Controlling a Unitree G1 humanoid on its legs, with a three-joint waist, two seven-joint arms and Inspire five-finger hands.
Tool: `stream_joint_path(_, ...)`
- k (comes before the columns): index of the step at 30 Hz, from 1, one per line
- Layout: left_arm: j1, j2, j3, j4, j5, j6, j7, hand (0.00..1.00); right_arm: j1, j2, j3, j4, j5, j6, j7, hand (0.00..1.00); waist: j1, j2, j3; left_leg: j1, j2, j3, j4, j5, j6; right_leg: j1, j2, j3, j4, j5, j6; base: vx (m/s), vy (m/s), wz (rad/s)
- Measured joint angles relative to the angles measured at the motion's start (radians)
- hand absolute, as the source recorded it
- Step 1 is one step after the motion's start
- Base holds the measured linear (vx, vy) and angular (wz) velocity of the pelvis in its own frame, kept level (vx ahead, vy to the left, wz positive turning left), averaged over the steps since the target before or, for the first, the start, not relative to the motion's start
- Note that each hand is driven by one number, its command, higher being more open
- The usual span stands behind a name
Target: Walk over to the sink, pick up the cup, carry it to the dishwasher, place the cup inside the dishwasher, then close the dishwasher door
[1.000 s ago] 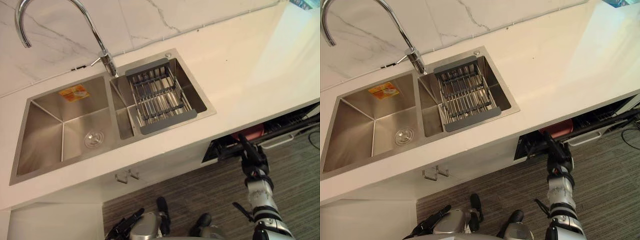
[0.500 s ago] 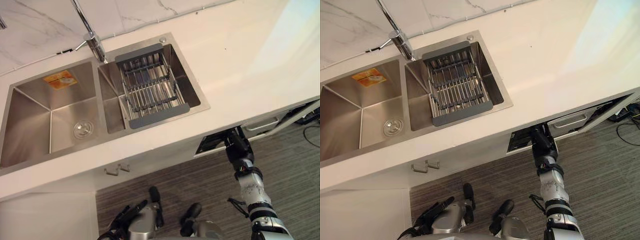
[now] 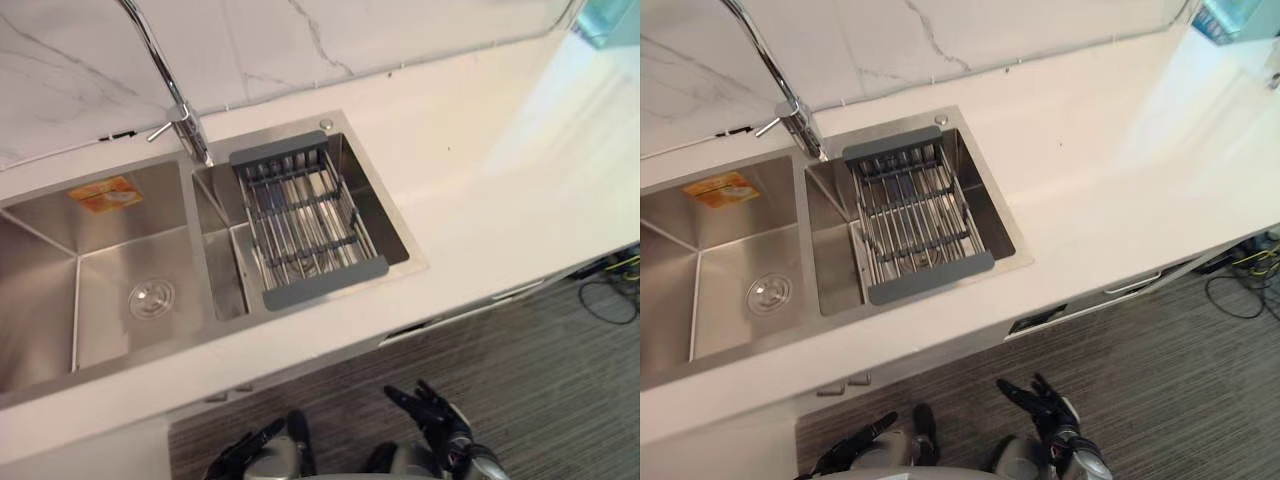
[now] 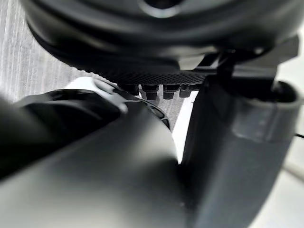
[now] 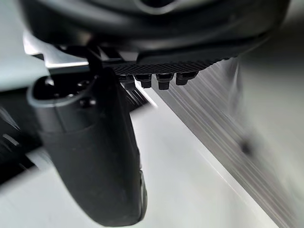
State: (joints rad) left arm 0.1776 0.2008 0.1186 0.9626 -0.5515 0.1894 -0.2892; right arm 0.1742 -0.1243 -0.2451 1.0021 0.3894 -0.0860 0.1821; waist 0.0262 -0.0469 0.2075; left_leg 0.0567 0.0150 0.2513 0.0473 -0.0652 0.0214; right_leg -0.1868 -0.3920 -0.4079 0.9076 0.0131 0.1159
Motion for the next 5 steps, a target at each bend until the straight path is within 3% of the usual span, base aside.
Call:
stream_joint_path(2,-0.006,0.005,0.0,0.0,-0.001,-0.001,0.027,1.0,0.012,0.035,-0.069,0.046,0.012,0.028,-0.039,1.0,-0.02,0.005,-0.001,0.027,0.037,-0.079,-0.002,-0.013,-0.003,-0.041,0.049,0.043,-0.029,-0.14,0.016,0.32,0.017,1.08)
stream_joint_path(3,-0.009,0.007,0.0,0.001,0.001,0.002,0.034,1.0,0.007,0.05,-0.084,0.042,0.012,0.031,-0.046,1.0,-0.026,0.01,0.0,0.031,0.052,-0.094,-0.003,-0.015,-0.005,-0.052,0.078,0.054,-0.082,-0.161,0.016,0.27,-0.057,0.89)
stream_joint_path(5,-0.04,0.025,0.0,0.016,0.023,0.036,0.049,1.0,-0.01,0.087,-0.116,0.035,-0.007,0.058,-0.092,1.0,-0.042,0.01,-0.002,0.05,0.074,-0.137,-0.002,-0.021,-0.027,-0.037,0.178,0.126,-0.42,-0.162,0.026,0.22,-0.09,0.78)
